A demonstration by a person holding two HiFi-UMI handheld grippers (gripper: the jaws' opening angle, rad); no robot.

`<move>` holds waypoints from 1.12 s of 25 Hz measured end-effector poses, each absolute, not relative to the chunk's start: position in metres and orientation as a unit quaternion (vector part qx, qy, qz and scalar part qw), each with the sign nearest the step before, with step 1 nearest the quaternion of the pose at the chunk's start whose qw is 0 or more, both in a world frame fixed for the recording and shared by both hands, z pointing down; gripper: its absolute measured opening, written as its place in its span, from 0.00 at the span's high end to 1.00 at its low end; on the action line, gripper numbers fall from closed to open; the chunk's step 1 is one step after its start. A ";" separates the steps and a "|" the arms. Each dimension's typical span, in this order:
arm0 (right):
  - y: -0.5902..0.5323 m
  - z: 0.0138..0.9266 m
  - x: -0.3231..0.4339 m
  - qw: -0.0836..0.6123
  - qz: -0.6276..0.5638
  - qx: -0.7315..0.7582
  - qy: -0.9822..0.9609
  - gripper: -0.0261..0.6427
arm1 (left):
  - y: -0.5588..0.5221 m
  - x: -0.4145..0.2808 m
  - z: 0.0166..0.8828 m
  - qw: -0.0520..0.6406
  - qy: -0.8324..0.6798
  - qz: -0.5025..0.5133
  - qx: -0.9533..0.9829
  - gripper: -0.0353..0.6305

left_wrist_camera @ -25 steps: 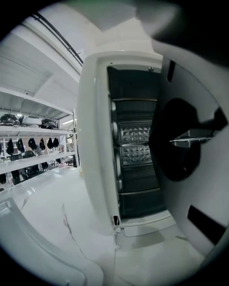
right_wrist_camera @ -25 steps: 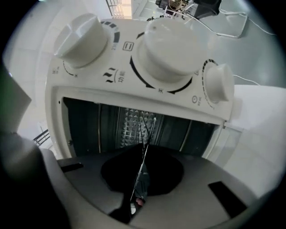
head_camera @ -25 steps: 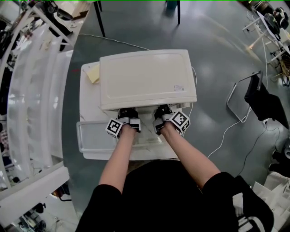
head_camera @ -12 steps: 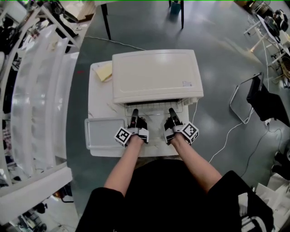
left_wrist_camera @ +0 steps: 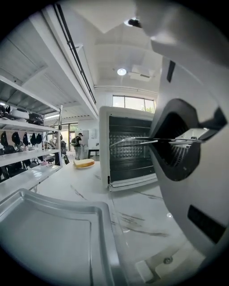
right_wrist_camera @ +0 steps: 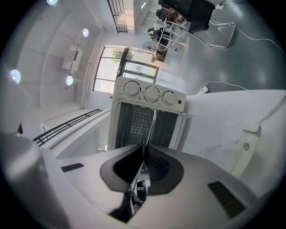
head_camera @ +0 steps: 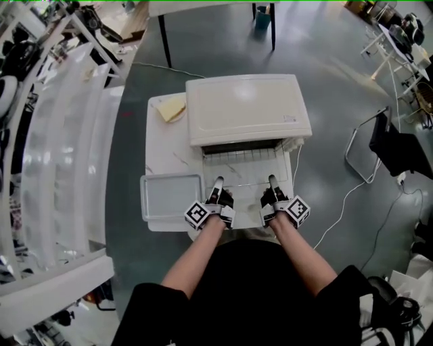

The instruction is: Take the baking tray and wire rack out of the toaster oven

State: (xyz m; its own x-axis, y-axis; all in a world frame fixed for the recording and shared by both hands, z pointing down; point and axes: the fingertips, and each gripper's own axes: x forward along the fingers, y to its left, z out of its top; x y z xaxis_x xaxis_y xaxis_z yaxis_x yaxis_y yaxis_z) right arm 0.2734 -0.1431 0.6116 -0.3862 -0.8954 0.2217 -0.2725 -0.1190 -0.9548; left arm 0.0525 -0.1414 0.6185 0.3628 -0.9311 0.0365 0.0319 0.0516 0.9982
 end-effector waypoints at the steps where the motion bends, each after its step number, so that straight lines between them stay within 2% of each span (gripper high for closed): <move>1: -0.136 0.609 0.273 0.275 -0.571 -0.484 0.604 0.91 | -0.137 0.053 0.614 0.607 -0.390 -0.403 0.562 0.92; 15: -0.031 0.594 0.248 0.274 -0.556 -0.501 0.604 0.91 | -0.052 0.032 0.595 0.646 -0.332 -0.377 0.574 0.92; 28: -0.006 0.621 0.120 0.210 -0.568 -0.476 0.637 0.90 | -0.002 -0.102 0.629 0.633 -0.380 -0.401 0.543 0.92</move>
